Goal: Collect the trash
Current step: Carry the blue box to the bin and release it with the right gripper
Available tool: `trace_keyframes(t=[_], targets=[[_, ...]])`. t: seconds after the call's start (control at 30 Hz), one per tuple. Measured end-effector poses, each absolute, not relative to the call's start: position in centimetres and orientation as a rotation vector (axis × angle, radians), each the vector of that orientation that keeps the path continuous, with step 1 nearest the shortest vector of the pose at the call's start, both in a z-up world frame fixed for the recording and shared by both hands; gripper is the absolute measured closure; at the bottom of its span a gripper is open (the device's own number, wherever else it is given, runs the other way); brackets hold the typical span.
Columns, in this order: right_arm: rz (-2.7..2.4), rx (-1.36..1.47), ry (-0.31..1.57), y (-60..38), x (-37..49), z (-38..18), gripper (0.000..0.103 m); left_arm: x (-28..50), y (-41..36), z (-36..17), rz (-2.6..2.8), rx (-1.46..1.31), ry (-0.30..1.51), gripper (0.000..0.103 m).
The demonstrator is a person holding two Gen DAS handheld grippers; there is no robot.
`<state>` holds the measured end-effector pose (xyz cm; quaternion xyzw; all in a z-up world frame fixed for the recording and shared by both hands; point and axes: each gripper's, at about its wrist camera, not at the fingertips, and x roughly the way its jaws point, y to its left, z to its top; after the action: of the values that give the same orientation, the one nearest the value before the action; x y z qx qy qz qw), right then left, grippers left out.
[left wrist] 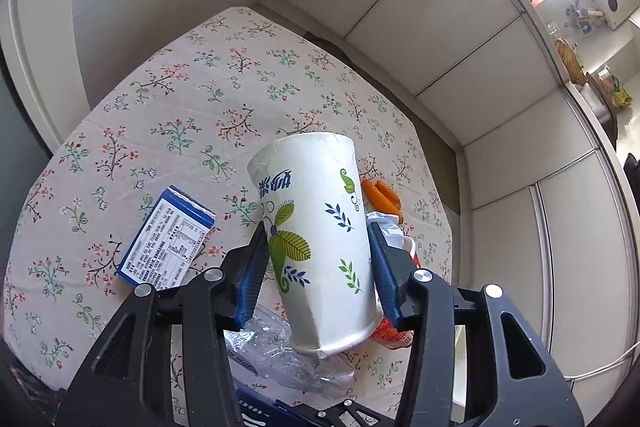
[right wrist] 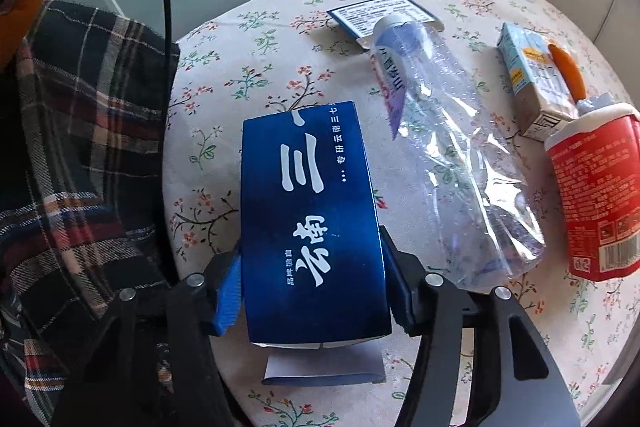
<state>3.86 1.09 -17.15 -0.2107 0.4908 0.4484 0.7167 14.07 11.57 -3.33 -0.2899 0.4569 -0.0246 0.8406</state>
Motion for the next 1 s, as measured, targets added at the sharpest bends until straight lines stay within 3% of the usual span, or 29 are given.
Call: trace_keyframes(t=[1.0], targets=[[0.638,-0.118,0.783,-11.0,6.7,-7.4,0.045,14.1,9.3,-1.8,-0.133,-0.614,0.872,0.057]])
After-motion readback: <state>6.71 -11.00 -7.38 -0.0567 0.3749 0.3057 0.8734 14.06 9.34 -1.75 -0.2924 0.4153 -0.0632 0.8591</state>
